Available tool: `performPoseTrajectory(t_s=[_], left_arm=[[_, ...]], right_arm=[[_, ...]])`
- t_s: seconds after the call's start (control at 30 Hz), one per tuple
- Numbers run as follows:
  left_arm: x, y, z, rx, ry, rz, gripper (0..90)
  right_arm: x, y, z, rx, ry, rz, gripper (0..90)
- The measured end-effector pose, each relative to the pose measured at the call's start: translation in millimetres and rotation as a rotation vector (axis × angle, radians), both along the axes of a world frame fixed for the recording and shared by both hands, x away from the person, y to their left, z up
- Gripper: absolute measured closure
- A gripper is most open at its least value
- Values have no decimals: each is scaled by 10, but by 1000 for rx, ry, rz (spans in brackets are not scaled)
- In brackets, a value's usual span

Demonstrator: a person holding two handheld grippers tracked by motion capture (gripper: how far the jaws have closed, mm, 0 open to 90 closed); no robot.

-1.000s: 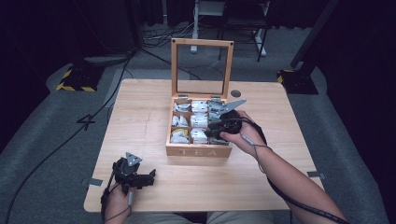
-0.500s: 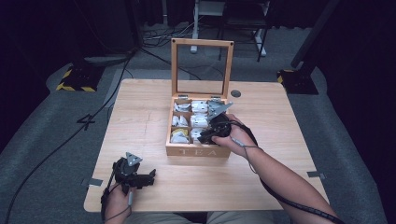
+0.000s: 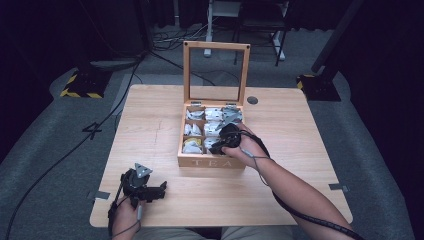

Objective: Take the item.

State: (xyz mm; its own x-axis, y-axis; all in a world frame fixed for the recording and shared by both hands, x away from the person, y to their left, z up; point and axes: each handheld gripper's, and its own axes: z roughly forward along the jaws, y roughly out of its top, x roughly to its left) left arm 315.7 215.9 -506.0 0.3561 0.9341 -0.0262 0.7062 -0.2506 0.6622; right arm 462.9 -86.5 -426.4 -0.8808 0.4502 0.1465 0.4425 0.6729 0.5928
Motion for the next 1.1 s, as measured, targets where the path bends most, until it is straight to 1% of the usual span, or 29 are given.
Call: performPoseTrajectory(t_s=[0.1,0.13,0.23,0.27,0.3,0.4,0.47,0.57,0.63,0.73,0.87,0.97,1.03,1.07,1.1], left_arm=[[0,0,0,0,0,0,0],[0,0,0,0,0,0,0],[0,0,0,0,0,0,0],[0,0,0,0,0,0,0],[0,0,0,0,0,0,0],[0,0,0,0,0,0,0],[0,0,0,0,0,0,0],[0,0,0,0,0,0,0],[0,0,0,0,0,0,0],[0,0,0,0,0,0,0],[0,0,0,0,0,0,0],[0,1,1,1,0,0,0],[0,0,0,0,0,0,0],[0,0,0,0,0,0,0],[0,0,0,0,0,0,0]], right_arm=[[8,7,2,-8,9,-3,759],[10,18,5,-25,19,-3,767],[14,42,12,-58,22,5,789],[14,42,12,-58,22,5,789],[17,58,12,-75,26,14,810],[22,69,7,-95,36,22,857],[21,77,3,-115,19,41,900],[8,90,22,-128,9,51,900],[1,96,41,-133,-5,59,900],[0,95,84,-127,-18,58,900],[12,65,180,-98,-36,50,900],[18,22,264,-66,-56,39,900],[19,13,285,-57,-61,37,900],[19,-14,341,-35,-69,31,900],[19,-26,367,-26,-70,28,900]])
